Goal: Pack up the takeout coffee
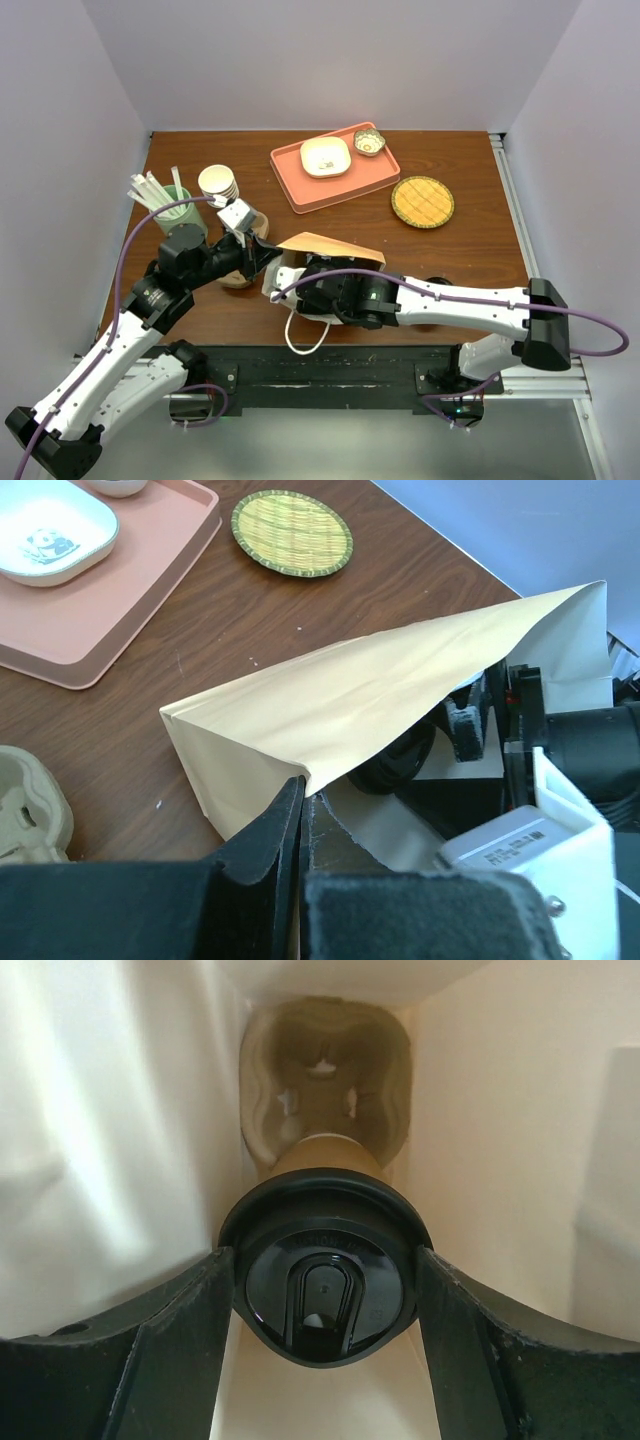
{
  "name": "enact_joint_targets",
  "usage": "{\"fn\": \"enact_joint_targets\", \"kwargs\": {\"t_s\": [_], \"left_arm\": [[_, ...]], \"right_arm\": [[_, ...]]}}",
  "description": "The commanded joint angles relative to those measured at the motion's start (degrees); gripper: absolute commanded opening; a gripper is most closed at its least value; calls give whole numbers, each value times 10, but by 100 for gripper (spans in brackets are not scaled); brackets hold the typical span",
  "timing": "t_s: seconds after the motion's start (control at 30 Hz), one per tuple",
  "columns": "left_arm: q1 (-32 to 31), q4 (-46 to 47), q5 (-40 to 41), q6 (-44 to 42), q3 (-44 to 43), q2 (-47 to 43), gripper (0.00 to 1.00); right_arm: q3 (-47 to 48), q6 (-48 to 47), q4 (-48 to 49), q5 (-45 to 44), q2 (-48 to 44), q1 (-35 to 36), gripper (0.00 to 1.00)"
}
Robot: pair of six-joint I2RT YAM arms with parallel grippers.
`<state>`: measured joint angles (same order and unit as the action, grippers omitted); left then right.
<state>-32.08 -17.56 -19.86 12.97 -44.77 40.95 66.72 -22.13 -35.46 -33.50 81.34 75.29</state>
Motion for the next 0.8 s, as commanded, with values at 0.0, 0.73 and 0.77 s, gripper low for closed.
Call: {"fn": "enact_joint_targets", "kwargs": {"t_s": [0.0, 0.73, 0.77], "left_arm": [[-5, -5, -15, 8, -8, -1, 2], [-5, -39, 9, 14, -41, 26, 3], [-4, -42, 3, 16, -44, 28, 3]], "right_arm": [[-17, 7, 38, -10, 5, -15, 52], [17, -30, -11, -29, -20, -22, 52], [11, -27, -9, -25, -23, -22, 52]]}}
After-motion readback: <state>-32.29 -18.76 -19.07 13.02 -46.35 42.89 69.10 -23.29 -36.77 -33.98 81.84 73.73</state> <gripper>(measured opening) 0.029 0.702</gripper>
